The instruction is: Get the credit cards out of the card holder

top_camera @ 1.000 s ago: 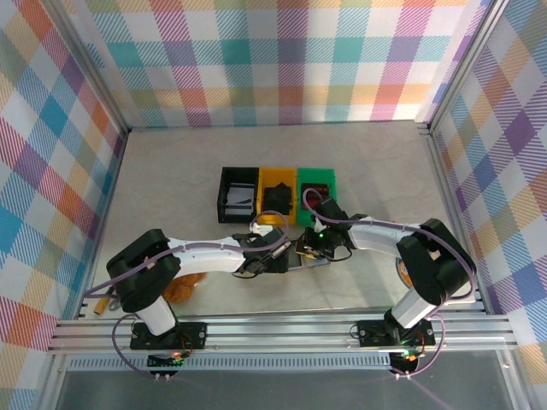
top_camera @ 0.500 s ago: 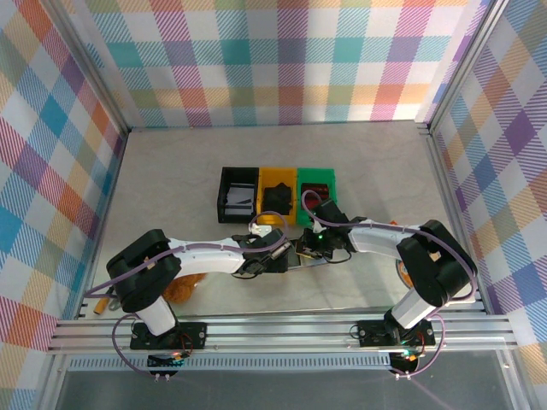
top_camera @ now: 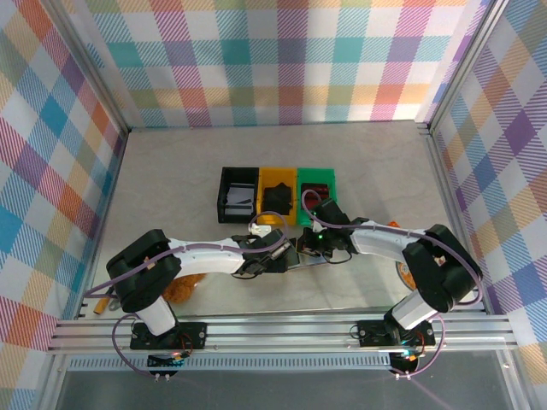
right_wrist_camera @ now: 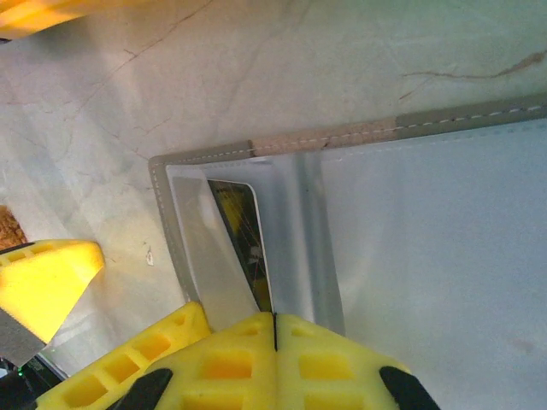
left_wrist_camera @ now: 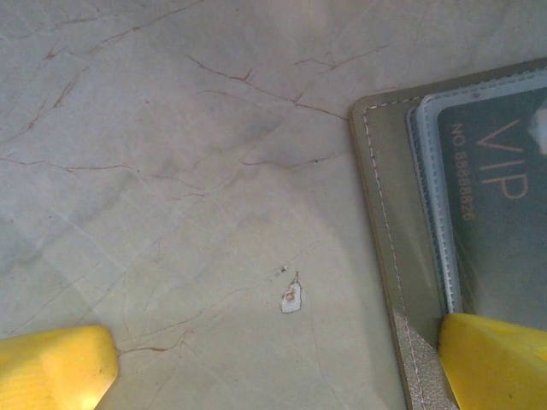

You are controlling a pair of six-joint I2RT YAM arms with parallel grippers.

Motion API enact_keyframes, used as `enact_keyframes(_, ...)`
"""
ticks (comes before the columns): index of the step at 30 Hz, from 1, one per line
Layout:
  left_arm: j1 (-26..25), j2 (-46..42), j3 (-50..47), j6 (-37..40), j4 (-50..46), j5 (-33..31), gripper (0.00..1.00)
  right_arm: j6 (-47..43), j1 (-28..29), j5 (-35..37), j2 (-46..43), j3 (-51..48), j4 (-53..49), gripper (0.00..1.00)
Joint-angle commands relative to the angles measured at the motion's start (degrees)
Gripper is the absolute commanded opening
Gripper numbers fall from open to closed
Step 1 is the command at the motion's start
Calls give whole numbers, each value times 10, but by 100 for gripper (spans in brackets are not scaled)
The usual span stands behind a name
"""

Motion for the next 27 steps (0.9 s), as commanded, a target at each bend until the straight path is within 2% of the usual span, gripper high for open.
enact_keyframes(1,13,83,-49,-22,90,77,100,-15,7,2,-16,-10,-12,0)
enact_keyframes(18,25,75,-58,-26,99,90,100,-45,-9,31,-92,-3,-89,0)
enact_keyframes(27,32,55,-59,-30,99,104,100,-54,-34,51,-180,-10,-132,0)
